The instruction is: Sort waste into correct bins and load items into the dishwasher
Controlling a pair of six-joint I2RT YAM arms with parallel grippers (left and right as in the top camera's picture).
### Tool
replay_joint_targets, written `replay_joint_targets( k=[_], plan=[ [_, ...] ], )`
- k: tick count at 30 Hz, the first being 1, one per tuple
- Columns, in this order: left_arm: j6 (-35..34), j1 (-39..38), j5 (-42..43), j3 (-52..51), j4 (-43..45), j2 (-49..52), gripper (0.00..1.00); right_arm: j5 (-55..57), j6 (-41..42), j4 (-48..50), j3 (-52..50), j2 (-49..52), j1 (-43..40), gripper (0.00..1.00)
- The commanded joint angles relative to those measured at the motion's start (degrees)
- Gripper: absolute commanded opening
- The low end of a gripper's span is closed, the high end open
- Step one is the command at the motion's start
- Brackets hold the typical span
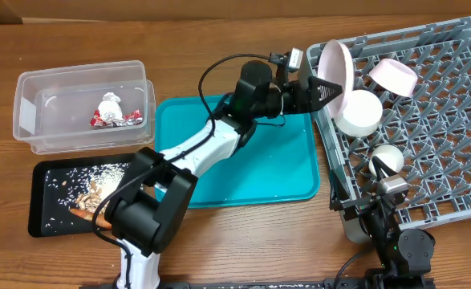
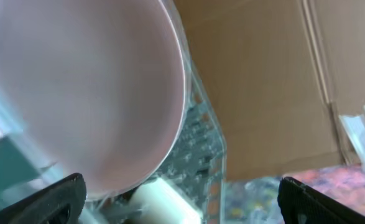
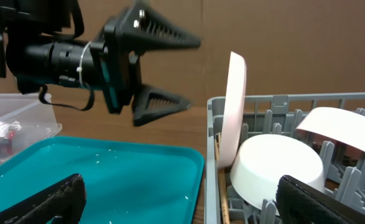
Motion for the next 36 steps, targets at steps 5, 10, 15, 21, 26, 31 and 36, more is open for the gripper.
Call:
replay_joint_targets(
  k=[5, 10, 15, 21, 26, 31, 36],
  plan=[
    [17.8, 8.0, 4.7, 8.5, -24.6, -7.8, 1.0, -0.3, 0.2, 0.3, -0.6, -0.5, -0.2, 1.0],
    [33.4, 17.3, -6.3, 14.2, -62.5, -22.1, 1.0, -0.3, 0.2, 0.3, -0.6, -0.5, -0.2, 1.0],
    [40.9, 25.4, -25.0, 15.1, -86.6, -37.5, 1.0, -0.3, 0.2, 0.3, -0.6, -0.5, -0.2, 1.0],
    [41.4, 27.7, -42.5, 15.1, -101.1, -55.0, 1.0, -0.3, 0.2, 0.3, -0.6, -0.5, -0.2, 1.0],
    [41.2, 27.7, -42.6, 15.1, -103.1, -63.9, 1.0, -0.3, 0.2, 0.3, -0.6, -0.5, -0.2, 1.0],
    [41.5, 27.8, -42.7, 15.1, -103.6, -68.7, 1.0, -0.3, 0.2, 0.3, -0.6, -0.5, -0.2, 1.0],
    [42.4, 27.8, -44.2, 15.1, -111.0, -69.6, 1.0, -0.3, 0.2, 0.3, -0.6, -0.5, -0.2, 1.0]
  ],
)
